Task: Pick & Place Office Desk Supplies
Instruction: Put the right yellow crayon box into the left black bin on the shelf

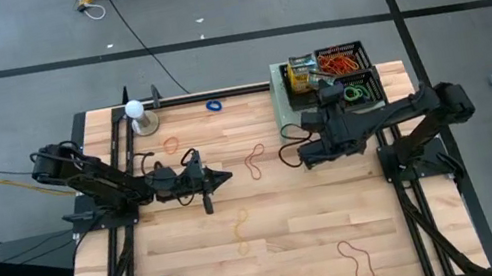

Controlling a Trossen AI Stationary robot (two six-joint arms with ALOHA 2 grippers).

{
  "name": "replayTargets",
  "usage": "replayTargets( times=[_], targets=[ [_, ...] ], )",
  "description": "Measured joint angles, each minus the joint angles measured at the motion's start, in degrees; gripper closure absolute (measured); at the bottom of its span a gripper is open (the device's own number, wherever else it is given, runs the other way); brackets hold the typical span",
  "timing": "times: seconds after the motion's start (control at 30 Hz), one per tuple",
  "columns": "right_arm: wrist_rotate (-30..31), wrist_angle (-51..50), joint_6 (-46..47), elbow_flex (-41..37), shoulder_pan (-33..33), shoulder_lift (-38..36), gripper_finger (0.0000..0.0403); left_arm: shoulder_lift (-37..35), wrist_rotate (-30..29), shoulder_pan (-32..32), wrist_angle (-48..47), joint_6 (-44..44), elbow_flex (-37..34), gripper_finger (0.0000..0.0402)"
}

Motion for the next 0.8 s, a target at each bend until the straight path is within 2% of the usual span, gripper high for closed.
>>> replayTargets(
  times=[0.37, 0.8],
  targets=[
    [0.02, 3.46, -2.33, -0.1, -0.28, 0.0, 0.0403, 0.0, 0.0, -0.02, 0.07, 0.0, 0.0, 0.039],
    [-5.12, 29.6, -35.52, -0.1, -0.28, -1.31, 0.0403, 0.0, 0.0, -0.01, 0.07, 0.0, 0.0, 0.039]
  ],
)
